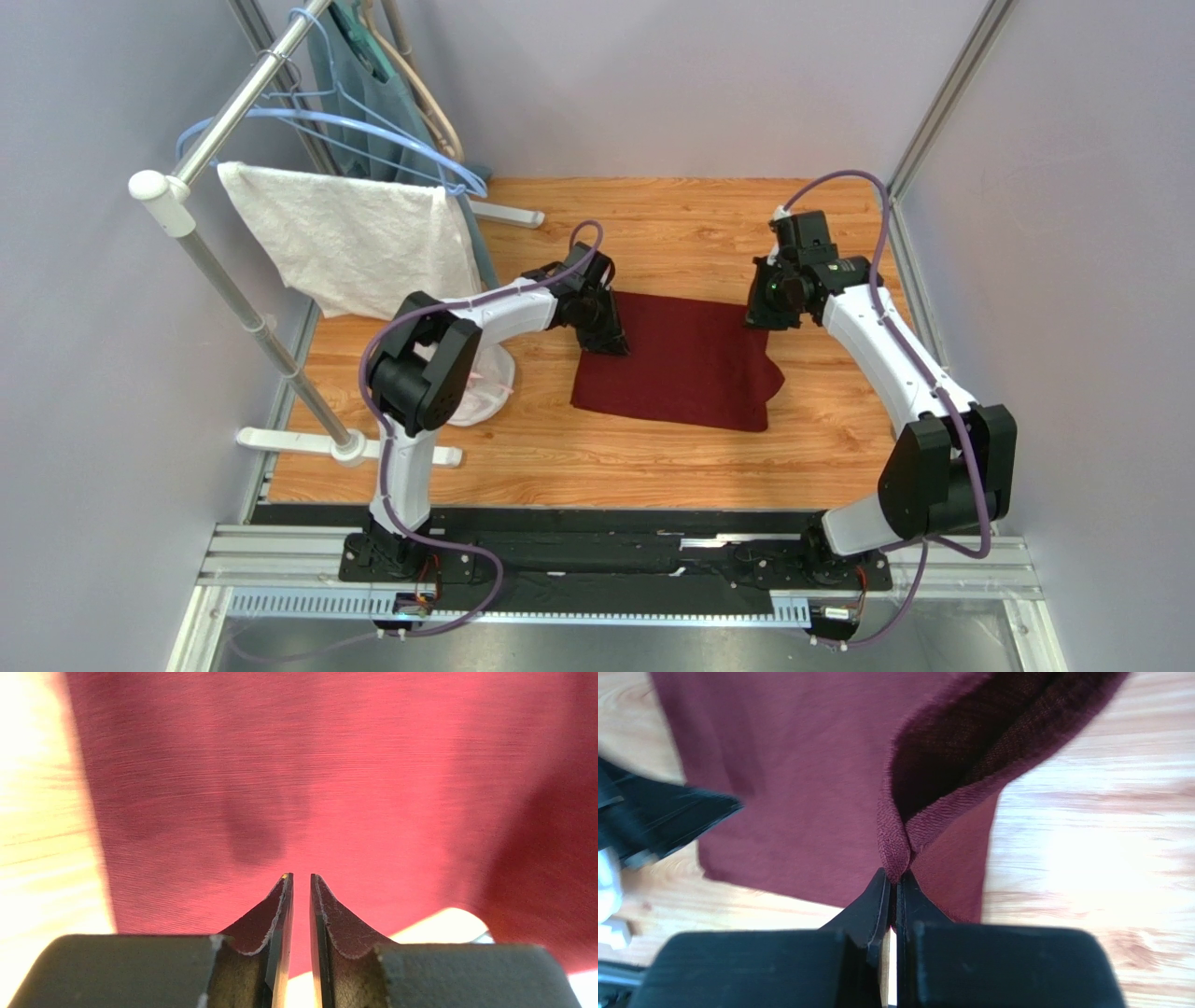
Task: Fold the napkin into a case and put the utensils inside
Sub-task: Fold the rectangle-folded napkin at the center of the board.
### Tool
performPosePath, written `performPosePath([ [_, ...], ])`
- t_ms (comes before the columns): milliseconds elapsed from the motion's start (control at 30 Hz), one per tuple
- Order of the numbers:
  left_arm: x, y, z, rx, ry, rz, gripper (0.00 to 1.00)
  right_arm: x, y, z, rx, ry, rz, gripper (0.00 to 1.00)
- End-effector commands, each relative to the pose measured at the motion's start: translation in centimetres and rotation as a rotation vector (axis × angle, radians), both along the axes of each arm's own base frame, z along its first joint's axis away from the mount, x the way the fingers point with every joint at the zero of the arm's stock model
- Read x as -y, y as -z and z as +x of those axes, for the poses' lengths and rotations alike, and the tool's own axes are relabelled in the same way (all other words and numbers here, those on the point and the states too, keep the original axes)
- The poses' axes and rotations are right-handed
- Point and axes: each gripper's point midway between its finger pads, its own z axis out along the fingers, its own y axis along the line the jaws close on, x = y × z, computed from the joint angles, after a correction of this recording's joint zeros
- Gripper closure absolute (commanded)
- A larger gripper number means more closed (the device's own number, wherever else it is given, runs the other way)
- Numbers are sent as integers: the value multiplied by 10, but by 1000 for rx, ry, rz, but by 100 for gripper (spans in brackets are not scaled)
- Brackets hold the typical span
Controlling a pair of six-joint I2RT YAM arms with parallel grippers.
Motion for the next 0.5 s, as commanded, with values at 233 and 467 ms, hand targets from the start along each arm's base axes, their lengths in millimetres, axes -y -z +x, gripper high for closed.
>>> performPosePath([
  [233,33,31,-57,-96,123,-1,78,-94,10,20,-32,-85,169,100],
  [467,5,13,-48,-9,113,74,79,-106,31,14,-68,-101,179,100],
])
